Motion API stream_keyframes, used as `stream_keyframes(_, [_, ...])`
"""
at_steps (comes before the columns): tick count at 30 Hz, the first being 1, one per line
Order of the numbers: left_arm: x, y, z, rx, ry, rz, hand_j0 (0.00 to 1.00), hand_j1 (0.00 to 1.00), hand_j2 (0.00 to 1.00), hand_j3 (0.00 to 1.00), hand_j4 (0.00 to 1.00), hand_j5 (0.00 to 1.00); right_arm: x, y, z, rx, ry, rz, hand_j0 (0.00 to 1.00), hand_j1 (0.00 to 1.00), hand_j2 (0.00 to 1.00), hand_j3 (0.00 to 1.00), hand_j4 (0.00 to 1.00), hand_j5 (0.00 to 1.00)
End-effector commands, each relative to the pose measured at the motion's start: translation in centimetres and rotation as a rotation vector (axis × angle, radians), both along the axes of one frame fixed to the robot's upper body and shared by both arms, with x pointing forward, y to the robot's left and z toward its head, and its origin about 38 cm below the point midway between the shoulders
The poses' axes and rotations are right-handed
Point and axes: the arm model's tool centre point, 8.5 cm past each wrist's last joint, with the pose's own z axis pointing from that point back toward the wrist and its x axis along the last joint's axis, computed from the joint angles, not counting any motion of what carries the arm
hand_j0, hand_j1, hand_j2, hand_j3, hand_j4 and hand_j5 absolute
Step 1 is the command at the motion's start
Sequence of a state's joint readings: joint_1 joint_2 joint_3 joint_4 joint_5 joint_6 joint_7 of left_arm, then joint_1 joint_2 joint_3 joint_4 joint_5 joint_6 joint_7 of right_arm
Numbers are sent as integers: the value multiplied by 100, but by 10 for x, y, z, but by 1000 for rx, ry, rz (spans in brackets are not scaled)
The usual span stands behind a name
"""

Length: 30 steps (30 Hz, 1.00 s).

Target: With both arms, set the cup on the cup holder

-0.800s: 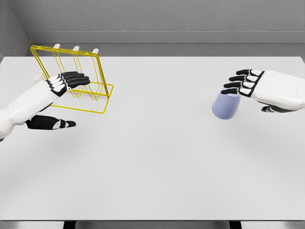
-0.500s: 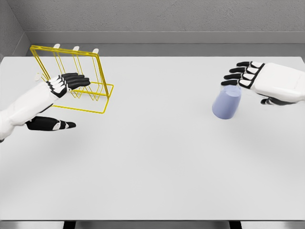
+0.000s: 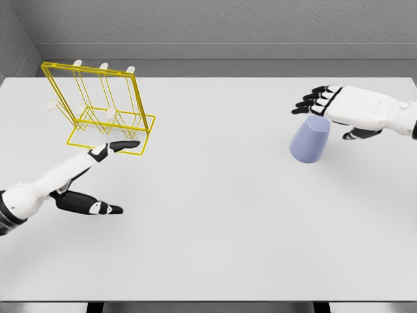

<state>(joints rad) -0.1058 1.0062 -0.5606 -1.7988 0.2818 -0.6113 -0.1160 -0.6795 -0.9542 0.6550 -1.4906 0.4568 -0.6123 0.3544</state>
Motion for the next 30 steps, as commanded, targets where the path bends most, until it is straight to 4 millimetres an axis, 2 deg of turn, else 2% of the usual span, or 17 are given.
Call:
stream_keyframes(1, [-6,-4,-10,-19,71,-32,100,100,100,100,100,100,3,3,-15,-10,30,-3,100,100,100,100,100,100])
stream_keyframes(3, [-5,-8,-10,-48,86,-37,100,100,100,100,100,100,5,8,-17,-12,34,4,100,100,100,100,100,100])
stream_keyframes(5, [4,-21,-3,-143,121,-58,100,100,100,100,100,100,5,9,-18,-14,38,7,100,100,100,100,100,100])
stream_keyframes(6, [11,-25,-7,-118,170,-29,100,100,100,100,100,100,7,9,-22,-25,39,4,100,100,100,100,100,100])
stream_keyframes(10, [18,-34,-14,-50,246,-30,100,100,100,100,100,100,19,12,-31,-50,61,-9,100,100,100,100,100,100])
stream_keyframes(14, [34,-49,-22,-4,415,9,100,100,100,100,100,100,20,12,-36,-59,75,-12,100,100,100,100,100,100])
stream_keyframes(19, [35,-59,-33,-24,518,30,100,100,100,100,100,100,22,7,-41,-67,84,-29,100,100,100,100,100,100])
stream_keyframes(24, [35,-63,-35,-149,645,30,100,100,100,100,100,100,25,5,-45,-64,93,-44,100,100,100,100,100,100])
stream_keyframes(30, [35,-62,-35,-151,648,31,100,100,100,100,100,100,25,5,-45,-65,94,-44,100,100,100,100,100,100])
